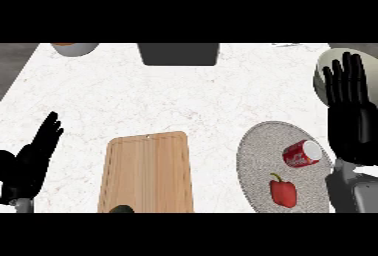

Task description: Pick the bell pepper from the placemat and place it in the bowl

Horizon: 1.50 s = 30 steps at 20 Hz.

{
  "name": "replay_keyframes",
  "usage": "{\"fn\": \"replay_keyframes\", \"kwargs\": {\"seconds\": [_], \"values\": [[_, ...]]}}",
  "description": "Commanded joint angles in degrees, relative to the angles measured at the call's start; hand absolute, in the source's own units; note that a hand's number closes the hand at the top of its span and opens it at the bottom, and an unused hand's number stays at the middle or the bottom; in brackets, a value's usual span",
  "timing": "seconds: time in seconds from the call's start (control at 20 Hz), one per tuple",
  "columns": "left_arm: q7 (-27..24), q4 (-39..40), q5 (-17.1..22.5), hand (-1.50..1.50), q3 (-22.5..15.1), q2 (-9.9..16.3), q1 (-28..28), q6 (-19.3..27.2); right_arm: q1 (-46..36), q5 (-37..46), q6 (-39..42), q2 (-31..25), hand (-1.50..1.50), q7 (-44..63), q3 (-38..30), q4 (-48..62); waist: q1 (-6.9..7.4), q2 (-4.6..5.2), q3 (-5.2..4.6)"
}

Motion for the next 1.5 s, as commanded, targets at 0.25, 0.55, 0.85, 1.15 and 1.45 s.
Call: {"fn": "replay_keyframes", "kwargs": {"seconds": [0.25, 0.55, 0.85, 1.15, 1.45], "values": [[-4.71, -3.36, -1.49, 0.0, -5.72, -7.66, -6.91, 2.02, 18.31, 12.66, 8.18, -3.4, 1.5, 4.21, 20.36, -0.68, -1.75, 1.95, 1.37], [-2.77, -3.37, -2.81, 0.0, -7.95, -9.71, -7.15, 3.32, 29.26, 16.44, -15.4, 9.48, -1.5, -17.04, 12.24, -5.47, -2.91, 1.58, 1.76], [-1.98, -1.05, -5.07, 0.0, -10.34, -12.69, -9.55, 4.72, 47.58, 16.69, -15.39, 7.27, -1.5, -32.29, 16.09, -17.61, -1.04, 1.83, 1.56], [-1.93, 1.35, -5.02, 0.0, -9.29, -12.84, -12.32, 3.99, 58.71, 29.48, -21.88, 5.35, -1.5, -15.73, 20.25, -30.0, -0.33, 2.08, 1.45], [0.0, 1.45, -4.6, 0.0, -8.51, -12.71, -15.7, 2.94, 53.04, 29.12, -13.13, -2.04, -1.5, 5.35, 13.95, -35.61, 0.75, 2.39, 1.48]]}}
